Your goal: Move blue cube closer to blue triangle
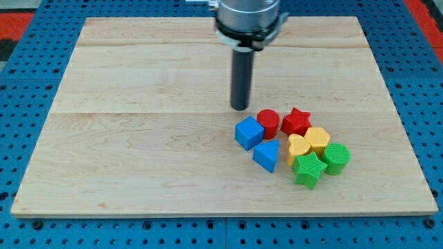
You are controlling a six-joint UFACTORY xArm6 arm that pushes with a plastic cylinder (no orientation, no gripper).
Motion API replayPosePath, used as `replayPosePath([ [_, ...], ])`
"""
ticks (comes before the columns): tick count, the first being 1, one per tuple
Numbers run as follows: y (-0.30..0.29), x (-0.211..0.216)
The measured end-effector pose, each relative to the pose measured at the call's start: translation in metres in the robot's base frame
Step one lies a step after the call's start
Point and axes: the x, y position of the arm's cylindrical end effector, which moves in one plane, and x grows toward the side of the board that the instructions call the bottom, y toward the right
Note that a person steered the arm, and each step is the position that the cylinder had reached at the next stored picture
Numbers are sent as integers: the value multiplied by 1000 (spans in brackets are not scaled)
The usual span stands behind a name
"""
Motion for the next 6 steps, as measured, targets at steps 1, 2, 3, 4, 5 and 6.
replayPosePath([
  [1, -24, 8],
  [2, -23, 26],
  [3, -8, 41],
  [4, 15, 42],
  [5, 31, 42],
  [6, 15, 41],
])
